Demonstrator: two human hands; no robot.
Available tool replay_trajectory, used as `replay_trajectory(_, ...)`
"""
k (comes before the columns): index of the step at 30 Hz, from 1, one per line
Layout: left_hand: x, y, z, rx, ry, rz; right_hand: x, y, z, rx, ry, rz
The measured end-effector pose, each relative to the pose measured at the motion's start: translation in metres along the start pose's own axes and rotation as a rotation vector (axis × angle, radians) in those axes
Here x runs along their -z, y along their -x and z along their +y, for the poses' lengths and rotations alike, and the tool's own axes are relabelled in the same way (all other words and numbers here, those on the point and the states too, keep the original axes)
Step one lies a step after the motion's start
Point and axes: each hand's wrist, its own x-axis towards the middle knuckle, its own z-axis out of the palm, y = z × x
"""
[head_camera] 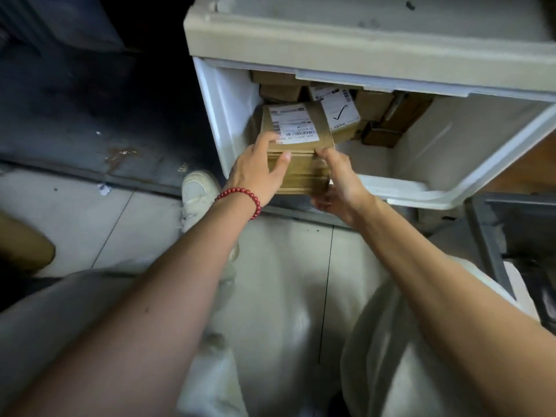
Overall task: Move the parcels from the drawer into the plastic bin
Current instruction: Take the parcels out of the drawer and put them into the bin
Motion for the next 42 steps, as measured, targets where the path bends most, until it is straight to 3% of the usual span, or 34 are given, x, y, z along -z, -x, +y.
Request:
replay_trajectory(6,0.006,0.061,0.020,0.061,0.039,0.011,0.010,0.073,0.023,-0.121,-0.102,-0.021)
replay_trajectory(14,0.008,0.143,0.042,0.134,0.150,0.093,0.030,0.156,0.043,-0.060,-0.147,-0.046)
replay_trajectory(21,0.038,0.165,0.047,-0.062,0.271,0.039,0.049,0.179,0.014,0.122,-0.038,-0.159)
replay_trajectory(23,0.045,0.165,0.043,-0.066,0.293,0.089,0.053,0.183,0.015,0.176,-0.056,-0.175)
replay_trajectory(27,0.055,0.160,0.033,0.034,0.393,0.276,0.056,0.177,0.018,0.249,-0.231,-0.089)
replay_trajectory(30,0.058,0.160,0.029,0.108,0.405,0.277,0.056,0.170,0.017,0.253,-0.340,-0.001)
replay_trajectory(36,0.055,0.160,0.019,0.209,0.466,0.205,0.055,0.164,0.024,0.343,-0.152,-0.112)
replay_trajectory(40,0.063,0.159,0.013,0.203,0.501,0.212,0.054,0.161,0.026,0.367,0.079,-0.110)
replay_trajectory(42,0.062,0.160,0.012,0.178,0.487,0.225,0.054,0.157,0.029,0.354,0.084,-0.122)
